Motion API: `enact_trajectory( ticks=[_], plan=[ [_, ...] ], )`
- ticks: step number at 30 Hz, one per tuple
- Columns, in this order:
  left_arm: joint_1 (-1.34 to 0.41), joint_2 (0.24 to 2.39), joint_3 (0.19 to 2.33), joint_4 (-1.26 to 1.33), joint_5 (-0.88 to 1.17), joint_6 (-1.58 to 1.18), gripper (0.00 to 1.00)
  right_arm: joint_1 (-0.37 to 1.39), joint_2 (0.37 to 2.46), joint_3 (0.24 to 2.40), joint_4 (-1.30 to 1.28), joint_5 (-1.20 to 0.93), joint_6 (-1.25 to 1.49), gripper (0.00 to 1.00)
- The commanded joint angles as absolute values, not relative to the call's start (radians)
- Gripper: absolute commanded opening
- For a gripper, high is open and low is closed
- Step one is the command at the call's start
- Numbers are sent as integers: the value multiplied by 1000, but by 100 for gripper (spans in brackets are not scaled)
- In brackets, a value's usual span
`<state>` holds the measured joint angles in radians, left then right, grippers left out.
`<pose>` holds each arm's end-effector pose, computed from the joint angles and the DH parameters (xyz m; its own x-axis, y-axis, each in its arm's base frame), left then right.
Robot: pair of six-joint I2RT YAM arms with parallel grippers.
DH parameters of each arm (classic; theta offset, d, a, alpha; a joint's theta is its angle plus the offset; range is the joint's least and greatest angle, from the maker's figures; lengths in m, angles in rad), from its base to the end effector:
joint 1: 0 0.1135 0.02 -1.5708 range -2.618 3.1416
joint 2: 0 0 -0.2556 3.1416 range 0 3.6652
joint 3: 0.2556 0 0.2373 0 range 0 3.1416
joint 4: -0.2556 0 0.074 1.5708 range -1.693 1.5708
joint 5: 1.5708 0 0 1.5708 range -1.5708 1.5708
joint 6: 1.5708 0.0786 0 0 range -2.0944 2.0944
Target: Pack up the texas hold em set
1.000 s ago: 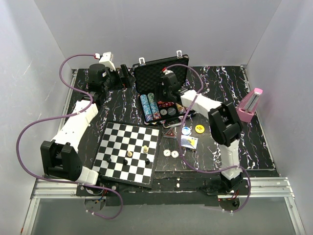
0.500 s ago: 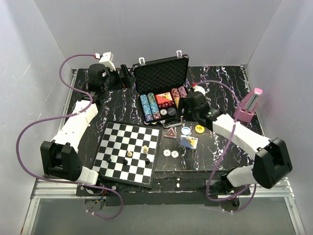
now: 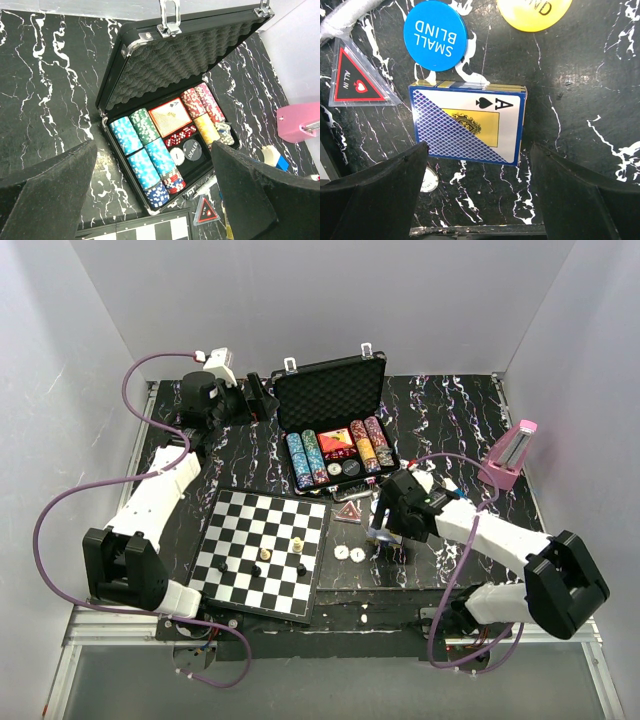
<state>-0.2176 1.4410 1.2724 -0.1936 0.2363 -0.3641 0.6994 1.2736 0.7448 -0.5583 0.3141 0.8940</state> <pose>0.3514 -0.0965 0.3343 -0.4742 -0.2497 -0.8443 0.2727 0.8701 -0.4105 0.2015 0.1377 0.1622 -0.8159 0.2826 -0.5045 0.2135 0.9580 0.1912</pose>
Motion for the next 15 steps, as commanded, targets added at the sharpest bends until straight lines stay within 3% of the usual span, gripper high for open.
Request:
enact_trajectory(
  ticks=[1, 15],
  plan=[
    [-212, 1381, 1262, -173, 250, -368, 98, 707, 1302, 747, -516, 295, 922, 90],
    [-219, 1388, 1255, -164, 267, -387, 98, 745, 1457, 824, -443, 239, 844, 93]
  ],
)
